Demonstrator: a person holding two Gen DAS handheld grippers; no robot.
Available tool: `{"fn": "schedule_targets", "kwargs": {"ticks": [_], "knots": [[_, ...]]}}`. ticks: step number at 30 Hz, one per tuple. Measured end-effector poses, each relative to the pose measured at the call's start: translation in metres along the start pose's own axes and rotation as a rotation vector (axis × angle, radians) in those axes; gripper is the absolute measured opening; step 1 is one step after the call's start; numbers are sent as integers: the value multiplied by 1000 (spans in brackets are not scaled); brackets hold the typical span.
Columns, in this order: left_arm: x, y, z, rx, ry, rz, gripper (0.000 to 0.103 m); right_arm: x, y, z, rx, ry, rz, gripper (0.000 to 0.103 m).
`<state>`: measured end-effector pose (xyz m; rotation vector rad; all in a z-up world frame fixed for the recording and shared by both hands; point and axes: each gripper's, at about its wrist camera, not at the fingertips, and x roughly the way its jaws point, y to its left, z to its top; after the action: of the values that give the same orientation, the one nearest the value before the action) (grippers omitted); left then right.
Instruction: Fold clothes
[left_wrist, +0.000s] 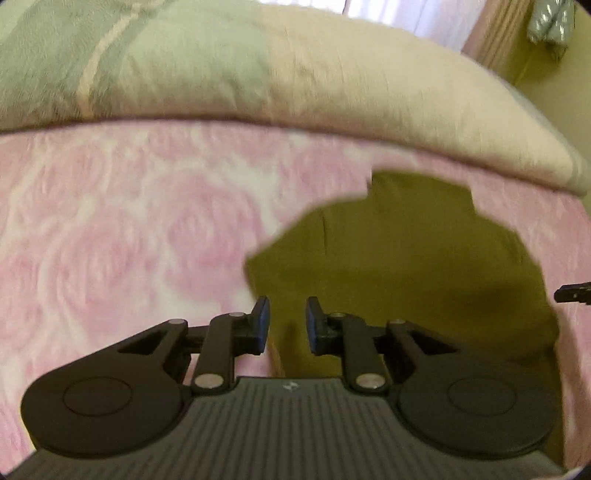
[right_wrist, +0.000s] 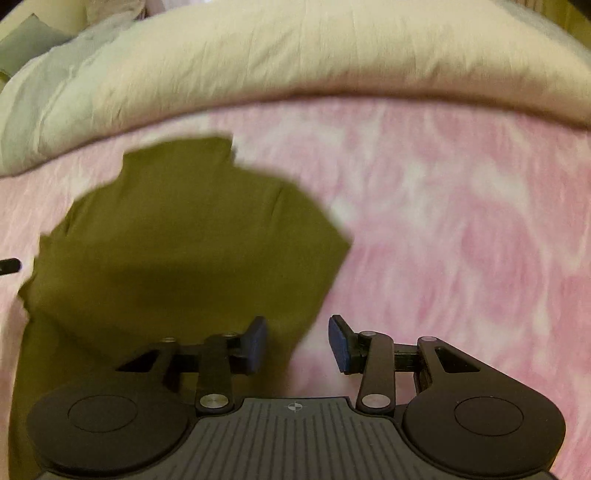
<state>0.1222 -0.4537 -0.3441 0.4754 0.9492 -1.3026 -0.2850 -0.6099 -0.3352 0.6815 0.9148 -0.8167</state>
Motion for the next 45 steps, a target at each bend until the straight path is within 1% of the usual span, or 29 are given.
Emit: {"fn": "schedule_targets", "kwargs": {"ticks": [2,4,6,7,9,11,13,14,15,16,17,19,21,23,25,26,27,28,29,31,32,33,34,36,38,39,42,43,45], "knots": [[21,-4,25,-8,-13,-51,31,14,-4,30,-2,-39,33,41],[49,-13,47,-13,-10,-129,36,35,-4,60,-2,-73,105,41],[83,-26,66,-17,19,-193,40,60,0,87,25,-87,191,41],[100,-32,74,-25,45,-223,40,73,1,98,50,-82,227,41],[130,-41,84,-41,96,-266,44,98,5,114,94,-66,279,41],[153,-45,90,-51,120,-263,44,119,8,123,121,-50,303,41],[165,-44,94,-73,96,-285,41,136,12,127,137,-38,322,41],[169,-43,96,-85,84,-308,35,140,13,128,137,-47,337,41],[171,-41,98,-93,82,-347,12,141,14,129,131,-63,352,40],[173,-41,100,-93,89,-390,5,141,15,130,122,-78,370,18],[171,-42,99,-76,79,-410,5,140,17,129,112,-92,380,6],[159,-45,95,-23,33,-433,5,130,22,123,83,-132,379,7],[137,-46,86,35,-28,-462,5,105,29,109,29,-211,385,7],[106,-46,68,92,-99,-483,5,74,36,88,-41,-284,386,7],[80,-50,43,131,-117,-475,5,47,49,61,-128,-315,371,7],[67,-52,30,149,-122,-469,6,37,57,47,-173,-314,358,7],[58,-56,15,176,-106,-453,6,31,65,31,-209,-290,347,7],[49,-60,1,208,-82,-432,7,28,73,15,-237,-257,339,7],[41,-64,-14,239,-57,-412,11,26,79,0,-258,-214,322,7],[27,-66,-39,253,-1,-366,14,29,89,-24,-271,-88,264,10],[22,-65,-44,244,10,-352,14,30,91,-31,-264,-43,231,15],[16,-64,-47,232,15,-339,14,28,91,-35,-246,-27,202,38],[8,-62,-47,209,4,-334,14,24,90,-35,-219,-39,179,54],[-7,-57,-35,151,-55,-332,14,12,87,-24,-152,-108,172,55],[-13,-58,-21,106,-121,-334,14,3,83,-11,-84,-174,177,55],[-11,-62,-13,90,-145,-338,16,1,83,-4,-58,-208,181,55],[17,-81,-2,95,-121,-337,18,6,94,8,-32,-286,169,55],[28,-85,-5,92,-106,-333,18,13,99,9,-24,-286,166,55],[42,-89,-18,113,-56,-324,18,30,107,2,-51,-236,152,55]]}}
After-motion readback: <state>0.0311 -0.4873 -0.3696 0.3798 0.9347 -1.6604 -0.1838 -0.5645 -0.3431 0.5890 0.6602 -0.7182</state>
